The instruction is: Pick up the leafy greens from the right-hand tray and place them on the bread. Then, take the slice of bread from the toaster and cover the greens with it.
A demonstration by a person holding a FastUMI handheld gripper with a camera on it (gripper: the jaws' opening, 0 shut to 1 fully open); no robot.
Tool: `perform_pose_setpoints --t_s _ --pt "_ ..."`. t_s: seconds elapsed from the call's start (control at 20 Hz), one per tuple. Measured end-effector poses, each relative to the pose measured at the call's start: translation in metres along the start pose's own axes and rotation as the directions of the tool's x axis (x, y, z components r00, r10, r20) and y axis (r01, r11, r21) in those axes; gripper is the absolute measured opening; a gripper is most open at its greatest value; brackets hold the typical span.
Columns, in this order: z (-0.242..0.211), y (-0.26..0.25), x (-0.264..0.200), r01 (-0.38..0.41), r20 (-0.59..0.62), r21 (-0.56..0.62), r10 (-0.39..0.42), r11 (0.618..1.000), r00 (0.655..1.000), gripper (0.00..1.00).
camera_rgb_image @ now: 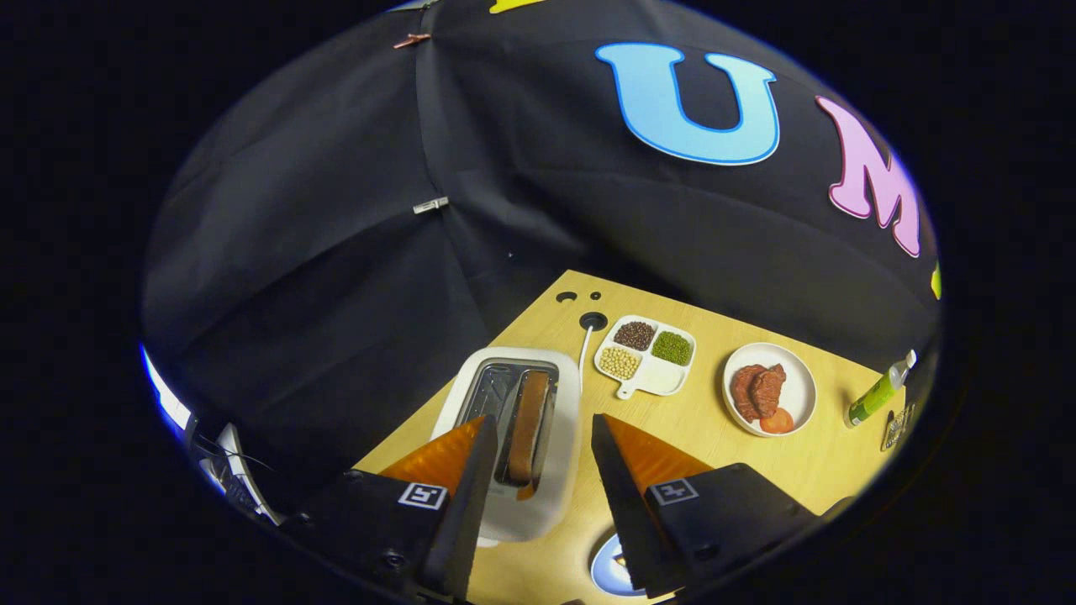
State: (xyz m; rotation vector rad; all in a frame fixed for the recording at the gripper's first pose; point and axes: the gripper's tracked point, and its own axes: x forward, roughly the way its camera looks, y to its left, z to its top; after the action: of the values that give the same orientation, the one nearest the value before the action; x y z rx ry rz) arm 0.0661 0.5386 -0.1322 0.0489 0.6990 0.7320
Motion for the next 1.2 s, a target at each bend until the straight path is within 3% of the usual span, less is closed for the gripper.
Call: perform_pose_setpoints --t_s 0.25,0.45,0.65,0.75,1.2 --pt "-0.003 -0.002 0.033 0.061 -0.050 -0.011 -0.062 0.998 0.997 0.72" --pt "-0.008 -0.001 0.051 0.098 -0.098 -0.016 -0.099 0.995 0.990 0.64" --pt "-0.015 0.003 0.059 0.105 -0.126 -0.030 -0.108 0.994 0.986 0.25" --pt "-0.011 0.009 0.054 0.090 -0.120 -0.034 -0.093 0.995 0.988 0.17" --pt "0.043 -0.005 -0.028 0.051 0.055 0.046 -0.054 0.998 0.997 0.17"
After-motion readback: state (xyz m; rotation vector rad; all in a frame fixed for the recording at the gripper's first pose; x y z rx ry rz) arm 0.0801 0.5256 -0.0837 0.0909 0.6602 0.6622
